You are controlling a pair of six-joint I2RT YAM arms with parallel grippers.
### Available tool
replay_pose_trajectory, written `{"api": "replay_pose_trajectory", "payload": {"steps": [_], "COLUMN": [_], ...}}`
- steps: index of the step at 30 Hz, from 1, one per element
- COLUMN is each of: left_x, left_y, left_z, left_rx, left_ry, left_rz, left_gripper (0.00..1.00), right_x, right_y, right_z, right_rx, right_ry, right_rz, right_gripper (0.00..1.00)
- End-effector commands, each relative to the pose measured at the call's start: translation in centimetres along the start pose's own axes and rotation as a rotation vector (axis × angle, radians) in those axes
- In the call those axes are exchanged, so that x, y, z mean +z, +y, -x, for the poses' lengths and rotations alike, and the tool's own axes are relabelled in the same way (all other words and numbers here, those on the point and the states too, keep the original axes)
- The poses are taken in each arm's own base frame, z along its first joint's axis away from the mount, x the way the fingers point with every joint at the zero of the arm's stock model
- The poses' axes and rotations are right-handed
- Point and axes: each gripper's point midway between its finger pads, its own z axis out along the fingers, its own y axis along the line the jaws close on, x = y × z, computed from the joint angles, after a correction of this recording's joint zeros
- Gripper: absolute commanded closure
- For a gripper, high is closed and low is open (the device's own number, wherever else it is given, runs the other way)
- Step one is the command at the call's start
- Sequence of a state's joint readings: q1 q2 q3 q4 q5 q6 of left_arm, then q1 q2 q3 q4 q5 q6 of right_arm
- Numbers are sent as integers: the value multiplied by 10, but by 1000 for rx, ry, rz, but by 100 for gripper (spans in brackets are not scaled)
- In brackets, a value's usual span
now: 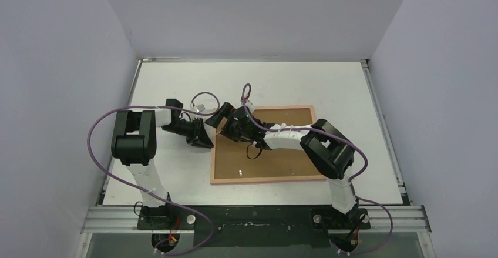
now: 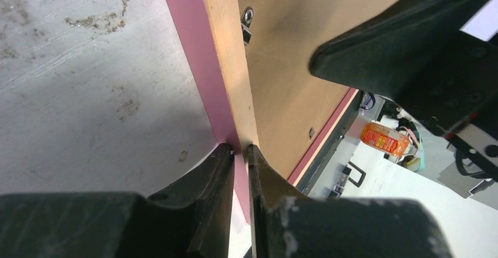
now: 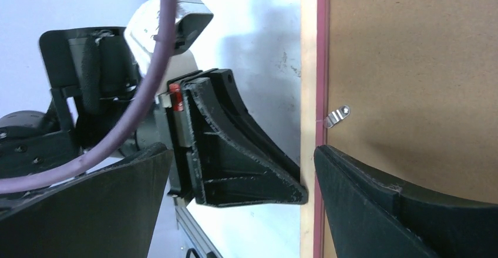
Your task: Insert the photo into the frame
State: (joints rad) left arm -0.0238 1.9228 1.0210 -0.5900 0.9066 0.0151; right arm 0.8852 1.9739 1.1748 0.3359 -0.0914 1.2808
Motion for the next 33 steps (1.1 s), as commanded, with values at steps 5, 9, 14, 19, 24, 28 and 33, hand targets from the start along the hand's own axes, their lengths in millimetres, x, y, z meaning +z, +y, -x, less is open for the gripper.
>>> {"api": "replay_pose_trajectory", "payload": {"steps": [5, 9, 14, 19, 24, 28, 33], "left_x": [9, 10, 10, 10, 10, 10, 10], "left_y": [15, 16, 16, 16, 17, 17, 17], "left_z": [4, 3, 4, 4, 3, 3, 3], "left_rx": [36, 33, 33, 33, 30, 28, 23], "left_ry": [-18, -14, -13, -13, -8, -7, -7], "left_rz": [42, 45, 48, 45, 45, 47, 44], "left_gripper": [88, 88, 88, 89, 89, 89, 89], "right_x": [10, 12, 14, 17, 22, 24, 23], "right_y": [16, 13, 8, 5, 1, -5, -9], "right_z": [-11, -12, -14, -13, -14, -16, -17], "right_rx": [15, 16, 13, -9, -19, -25, -28], "right_ry": [8, 9, 9, -2, -1, 6, 1], "right_rz": [55, 47, 28, 9, -3, -21, -39], "right_gripper": [4, 5, 5, 5, 5, 5, 5]}}
